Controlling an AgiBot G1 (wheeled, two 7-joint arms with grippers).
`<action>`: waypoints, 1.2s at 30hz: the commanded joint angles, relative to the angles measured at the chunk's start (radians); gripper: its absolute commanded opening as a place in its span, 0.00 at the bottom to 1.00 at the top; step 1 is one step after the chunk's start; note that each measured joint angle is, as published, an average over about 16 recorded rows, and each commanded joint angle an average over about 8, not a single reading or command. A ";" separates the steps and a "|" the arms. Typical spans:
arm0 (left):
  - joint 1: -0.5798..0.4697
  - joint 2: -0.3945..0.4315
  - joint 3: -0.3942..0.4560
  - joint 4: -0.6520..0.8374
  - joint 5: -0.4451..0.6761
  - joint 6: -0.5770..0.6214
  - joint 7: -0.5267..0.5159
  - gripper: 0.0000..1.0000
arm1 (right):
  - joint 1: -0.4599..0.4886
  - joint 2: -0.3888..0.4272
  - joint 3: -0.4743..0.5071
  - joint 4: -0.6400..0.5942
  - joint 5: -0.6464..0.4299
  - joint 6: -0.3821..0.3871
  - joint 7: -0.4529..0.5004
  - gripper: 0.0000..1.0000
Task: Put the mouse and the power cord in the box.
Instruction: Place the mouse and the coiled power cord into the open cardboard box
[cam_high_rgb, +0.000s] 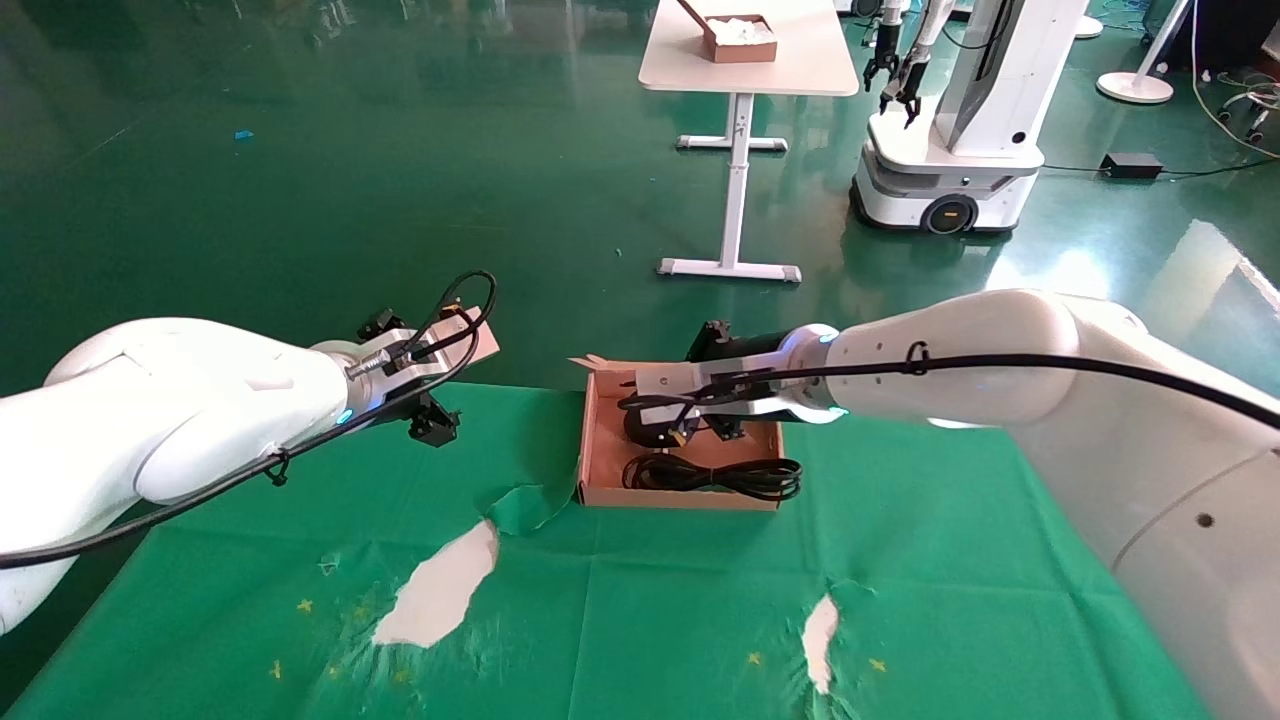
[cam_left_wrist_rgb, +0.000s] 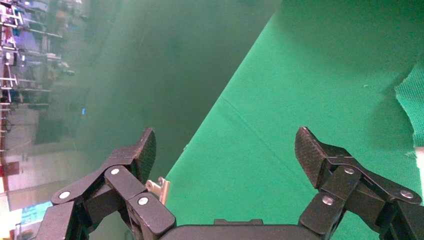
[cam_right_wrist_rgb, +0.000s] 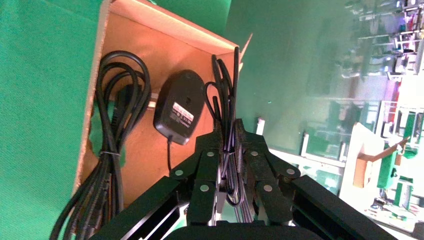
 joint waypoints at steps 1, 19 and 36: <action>0.000 0.000 0.000 -0.001 0.001 0.000 0.000 1.00 | -0.001 0.000 -0.006 -0.001 0.000 0.005 0.001 1.00; 0.001 0.002 0.000 0.002 -0.002 -0.001 0.002 1.00 | -0.005 0.016 0.031 0.020 0.013 -0.027 -0.006 1.00; 0.001 0.001 0.000 0.002 -0.002 -0.001 0.002 1.00 | -0.173 0.213 0.203 0.214 0.301 -0.216 0.096 1.00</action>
